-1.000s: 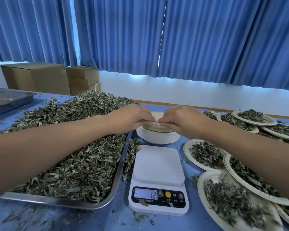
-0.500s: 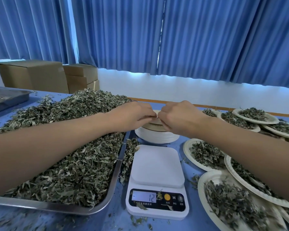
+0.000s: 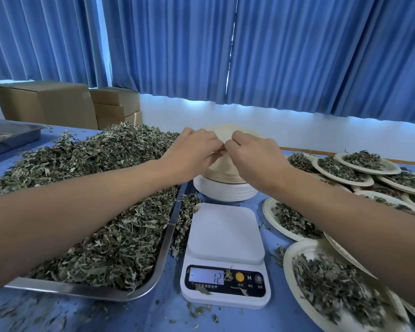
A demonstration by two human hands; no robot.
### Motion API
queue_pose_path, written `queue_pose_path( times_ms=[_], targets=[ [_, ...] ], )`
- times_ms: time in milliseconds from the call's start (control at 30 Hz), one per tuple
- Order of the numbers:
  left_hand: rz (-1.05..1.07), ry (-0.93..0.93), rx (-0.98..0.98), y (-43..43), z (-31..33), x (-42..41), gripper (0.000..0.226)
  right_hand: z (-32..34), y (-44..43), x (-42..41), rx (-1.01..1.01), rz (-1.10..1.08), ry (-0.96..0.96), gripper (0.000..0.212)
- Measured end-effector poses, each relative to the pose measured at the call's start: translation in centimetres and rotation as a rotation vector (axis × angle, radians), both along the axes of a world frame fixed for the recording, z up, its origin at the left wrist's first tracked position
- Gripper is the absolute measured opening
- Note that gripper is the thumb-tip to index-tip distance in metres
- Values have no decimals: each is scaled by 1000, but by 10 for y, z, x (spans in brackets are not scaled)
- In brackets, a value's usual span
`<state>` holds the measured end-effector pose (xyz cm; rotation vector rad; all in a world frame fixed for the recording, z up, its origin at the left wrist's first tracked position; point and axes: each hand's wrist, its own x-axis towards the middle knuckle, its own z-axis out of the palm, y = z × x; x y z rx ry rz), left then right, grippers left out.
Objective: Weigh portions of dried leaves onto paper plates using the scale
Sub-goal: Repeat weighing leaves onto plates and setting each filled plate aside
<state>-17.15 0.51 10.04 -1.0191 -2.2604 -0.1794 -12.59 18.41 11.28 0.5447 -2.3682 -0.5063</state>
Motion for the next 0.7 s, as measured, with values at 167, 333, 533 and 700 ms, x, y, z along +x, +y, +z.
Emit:
queue_pose_path(
  times_ms=[167,333,533,700],
  targets=[
    [-304,127,-99,-26,-5,49,13,-18,1,72,-119,191,12,18],
    [-429,89,-213,-41,-50,102,24,-68,9,138,-165,274,-119,38],
    [-392,-206,-241,-41,-47,110,46,-79,9,158,-265,214,-199,26],
    [-8,-358,131,-58,-25,76,36,-88,-17,179,-243,461,-43,30]
  ],
)
